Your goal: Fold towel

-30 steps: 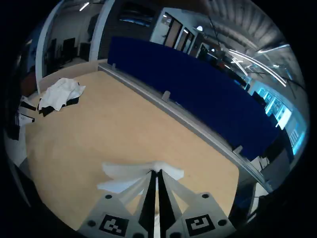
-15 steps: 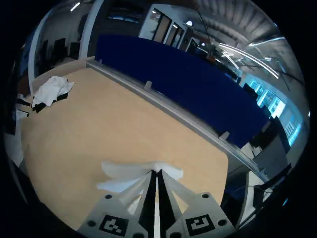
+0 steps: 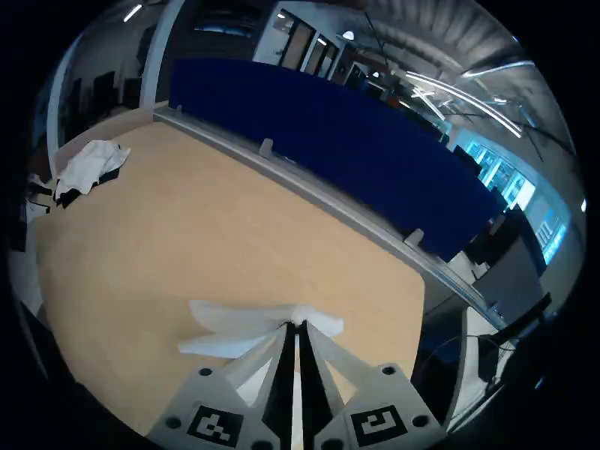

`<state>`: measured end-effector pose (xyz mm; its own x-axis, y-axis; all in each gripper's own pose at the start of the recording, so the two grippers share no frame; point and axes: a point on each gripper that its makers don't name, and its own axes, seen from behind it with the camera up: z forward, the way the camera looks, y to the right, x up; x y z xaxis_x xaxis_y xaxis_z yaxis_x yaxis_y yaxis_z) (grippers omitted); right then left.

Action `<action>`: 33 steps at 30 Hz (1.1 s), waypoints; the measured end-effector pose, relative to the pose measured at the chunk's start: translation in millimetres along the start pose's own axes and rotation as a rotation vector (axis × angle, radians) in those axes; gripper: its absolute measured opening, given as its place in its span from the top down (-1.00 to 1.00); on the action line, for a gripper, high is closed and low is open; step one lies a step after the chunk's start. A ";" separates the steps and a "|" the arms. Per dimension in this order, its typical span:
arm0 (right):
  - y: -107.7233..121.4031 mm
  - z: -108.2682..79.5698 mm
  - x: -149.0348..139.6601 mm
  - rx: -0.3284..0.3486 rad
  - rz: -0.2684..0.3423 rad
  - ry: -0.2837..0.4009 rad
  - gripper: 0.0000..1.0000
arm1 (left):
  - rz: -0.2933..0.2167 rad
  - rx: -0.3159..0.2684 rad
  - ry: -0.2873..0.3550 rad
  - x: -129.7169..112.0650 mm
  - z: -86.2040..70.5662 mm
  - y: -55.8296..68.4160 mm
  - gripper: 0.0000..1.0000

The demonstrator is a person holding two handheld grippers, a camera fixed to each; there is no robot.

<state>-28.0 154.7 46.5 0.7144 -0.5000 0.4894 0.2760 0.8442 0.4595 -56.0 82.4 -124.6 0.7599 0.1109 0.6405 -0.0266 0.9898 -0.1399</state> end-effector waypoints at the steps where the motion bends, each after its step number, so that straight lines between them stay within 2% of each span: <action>1: 0.5 -1.3 -2.9 -0.002 0.001 -0.003 0.94 | 0.001 0.000 0.001 0.4 -0.3 0.4 -0.89; 5: 3.9 -8.0 -18.9 -0.013 0.008 -0.021 0.93 | 0.005 0.000 0.003 1.7 -1.7 1.4 -0.89; 17: 5.1 -30.7 -100.3 -0.048 0.071 -0.112 0.93 | 0.024 -0.007 0.002 4.2 -2.8 5.6 -0.89; 26: 3.7 -36.5 -149.1 -0.070 0.134 -0.162 0.94 | 0.036 -0.012 0.002 6.3 -2.8 9.4 -0.89; 33: 0.4 -34.0 -180.8 -0.080 0.172 -0.199 0.94 | 0.040 -0.009 0.002 7.8 -3.8 9.3 -0.89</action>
<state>-135.3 252.0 -67.0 0.6172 -0.3696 0.6946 0.2171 0.9285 0.3011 -47.8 92.2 -123.8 0.7599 0.1506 0.6324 -0.0516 0.9837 -0.1722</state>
